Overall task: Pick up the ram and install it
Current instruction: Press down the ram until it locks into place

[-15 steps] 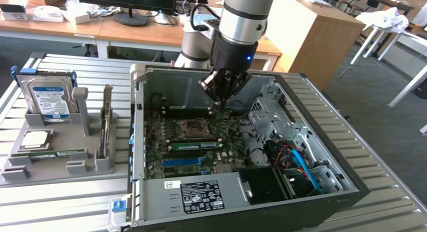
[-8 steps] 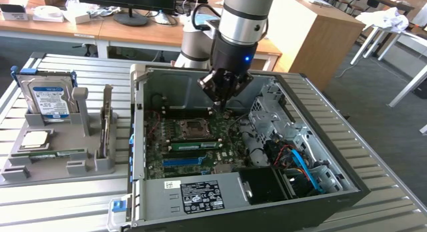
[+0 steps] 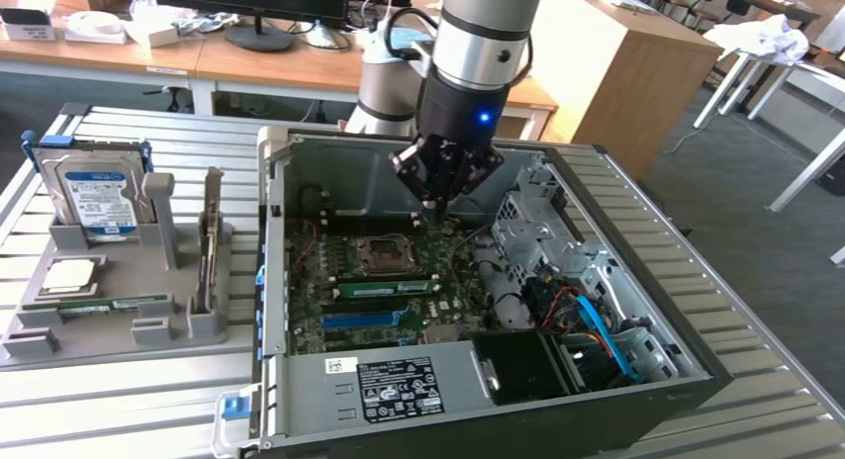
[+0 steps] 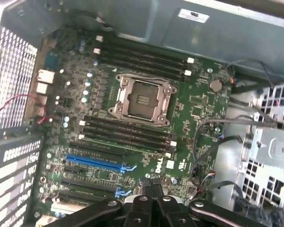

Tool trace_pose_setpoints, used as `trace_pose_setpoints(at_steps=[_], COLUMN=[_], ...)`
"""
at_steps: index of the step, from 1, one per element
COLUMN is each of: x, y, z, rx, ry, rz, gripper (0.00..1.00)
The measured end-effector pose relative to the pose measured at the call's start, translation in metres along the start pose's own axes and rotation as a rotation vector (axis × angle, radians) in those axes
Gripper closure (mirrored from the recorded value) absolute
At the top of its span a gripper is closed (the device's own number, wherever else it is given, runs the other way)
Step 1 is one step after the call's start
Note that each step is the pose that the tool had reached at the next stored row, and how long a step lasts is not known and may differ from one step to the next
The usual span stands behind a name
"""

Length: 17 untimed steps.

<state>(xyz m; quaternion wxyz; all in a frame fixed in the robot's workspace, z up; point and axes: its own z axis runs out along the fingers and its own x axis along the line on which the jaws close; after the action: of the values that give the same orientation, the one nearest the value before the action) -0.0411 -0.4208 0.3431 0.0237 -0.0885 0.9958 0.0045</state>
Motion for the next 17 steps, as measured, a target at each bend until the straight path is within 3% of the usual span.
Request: trace_pose_setpoints(at_steps=[3,12,17], x=[0.0001,0.0000,0.0003], y=[0.0000,0.0000,0.0001], z=[0.0001,0.0002,0.0002], rx=[0.0014,0.0013,0.0002], ry=[-0.0001,-0.0001,0.0086], rz=[0.028,0.029,0.032], gripper=[0.90,0.90,0.90])
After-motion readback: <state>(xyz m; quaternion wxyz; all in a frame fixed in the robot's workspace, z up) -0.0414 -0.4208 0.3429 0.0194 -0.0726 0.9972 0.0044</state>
